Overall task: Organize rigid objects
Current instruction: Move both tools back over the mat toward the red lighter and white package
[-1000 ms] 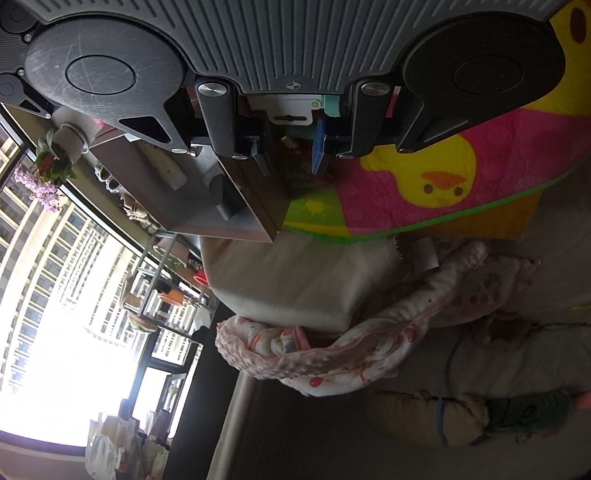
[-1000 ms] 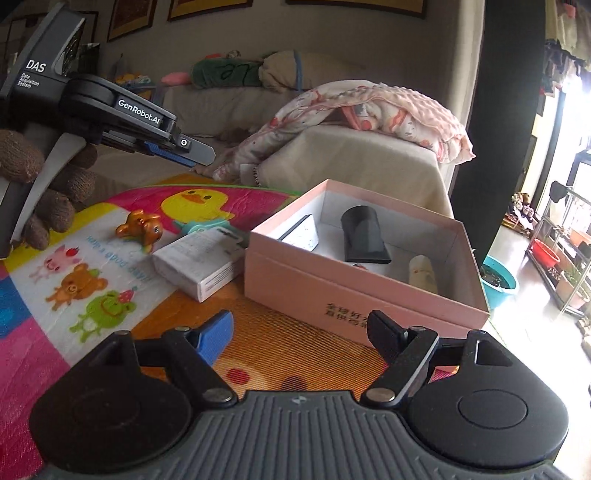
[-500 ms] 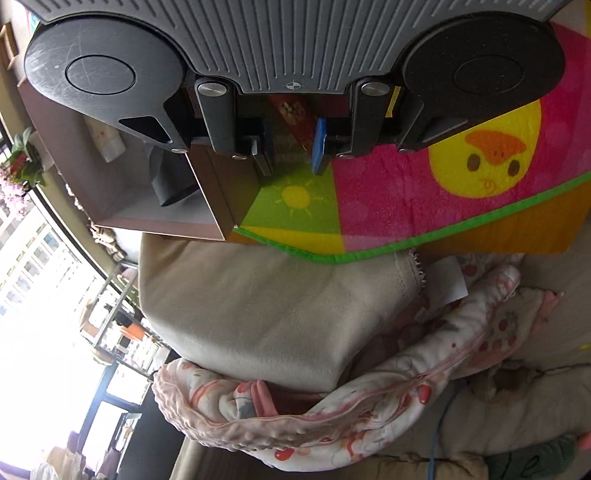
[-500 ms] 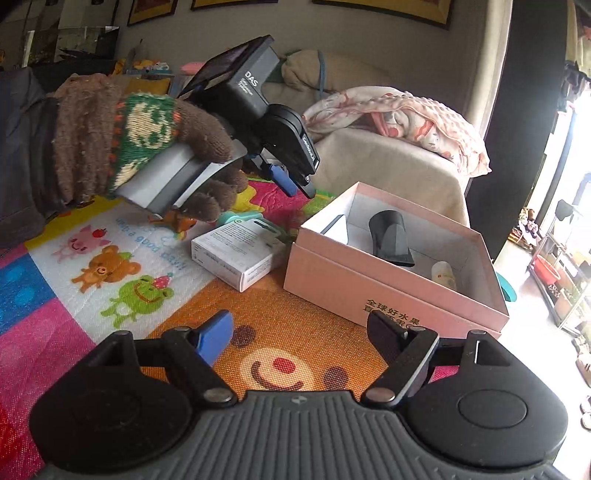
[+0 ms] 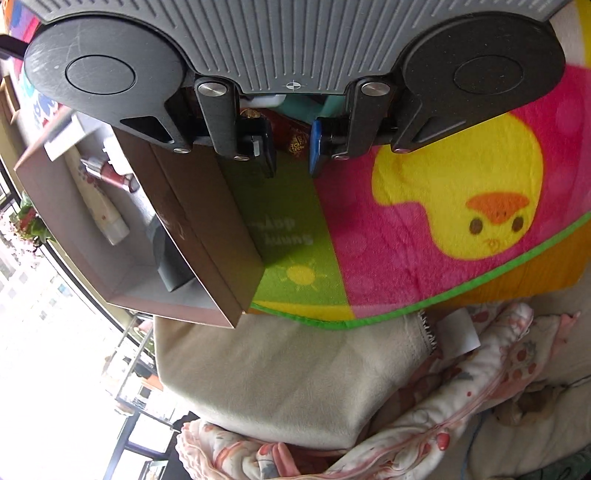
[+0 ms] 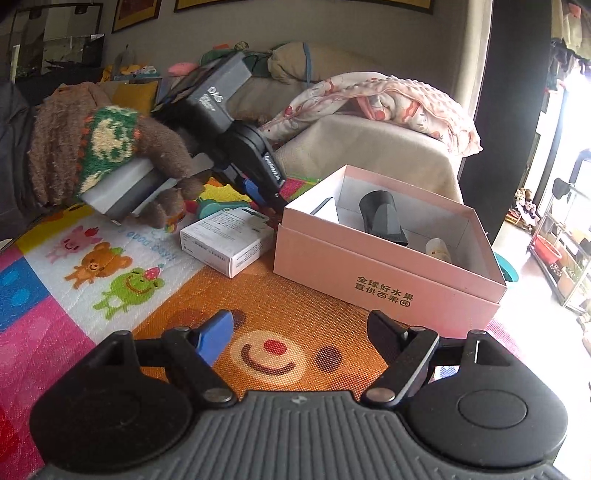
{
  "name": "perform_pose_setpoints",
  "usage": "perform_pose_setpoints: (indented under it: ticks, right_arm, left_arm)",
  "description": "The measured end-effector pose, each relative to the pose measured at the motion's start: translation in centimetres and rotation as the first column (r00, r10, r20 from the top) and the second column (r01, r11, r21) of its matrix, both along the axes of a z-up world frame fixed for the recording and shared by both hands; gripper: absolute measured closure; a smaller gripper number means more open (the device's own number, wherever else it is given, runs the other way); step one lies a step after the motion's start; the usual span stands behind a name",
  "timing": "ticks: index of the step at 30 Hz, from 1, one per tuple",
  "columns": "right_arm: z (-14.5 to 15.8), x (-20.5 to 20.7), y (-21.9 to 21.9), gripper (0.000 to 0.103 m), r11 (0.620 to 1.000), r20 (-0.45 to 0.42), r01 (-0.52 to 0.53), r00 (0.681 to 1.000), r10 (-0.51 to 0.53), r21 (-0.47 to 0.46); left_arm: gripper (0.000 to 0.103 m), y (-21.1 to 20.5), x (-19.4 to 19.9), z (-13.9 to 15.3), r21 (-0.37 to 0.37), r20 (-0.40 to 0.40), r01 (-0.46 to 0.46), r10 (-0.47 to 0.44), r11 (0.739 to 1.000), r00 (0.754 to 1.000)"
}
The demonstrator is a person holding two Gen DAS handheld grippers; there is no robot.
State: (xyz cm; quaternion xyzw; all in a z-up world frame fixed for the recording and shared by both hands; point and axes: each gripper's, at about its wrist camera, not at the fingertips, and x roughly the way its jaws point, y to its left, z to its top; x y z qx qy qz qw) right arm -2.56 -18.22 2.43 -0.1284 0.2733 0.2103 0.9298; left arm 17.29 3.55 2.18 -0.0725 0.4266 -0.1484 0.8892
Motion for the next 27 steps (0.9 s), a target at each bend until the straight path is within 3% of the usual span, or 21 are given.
perform_pose_setpoints:
  ticks: [10, 12, 16, 22, 27]
  right_arm:
    - [0.4, -0.9, 0.3, 0.023, 0.998, -0.029, -0.033, 0.999, 0.035, 0.052]
    - [0.7, -1.3, 0.5, 0.023, 0.998, -0.016, -0.045, 0.999, 0.046, 0.050]
    - [0.8, -1.8, 0.4, 0.023, 0.997, -0.009, -0.056, 0.998, 0.056, 0.046]
    - [0.6, -1.6, 0.3, 0.023, 0.996, -0.037, -0.047, 0.998, 0.050, 0.078]
    - [0.8, -2.0, 0.8, 0.023, 0.996, -0.024, -0.063, 0.998, 0.065, 0.068]
  left_arm:
    - [0.082, 1.3, -8.6, 0.7, -0.183, -0.030, 0.007, -0.013, 0.983, 0.999]
    - [0.081, 2.0, -10.3, 1.9, -0.199, 0.024, 0.008, -0.004, 0.980, 1.000]
    - [0.081, 4.0, -13.9, 4.1, -0.131, 0.151, -0.039, 0.059, 0.991, 0.987]
    - [0.081, 5.5, -16.8, 2.5, -0.129, 0.081, -0.042, 0.053, 0.991, 0.995]
    - [0.072, 4.3, -17.5, 0.6, -0.213, 0.021, 0.010, -0.006, 0.977, 1.000]
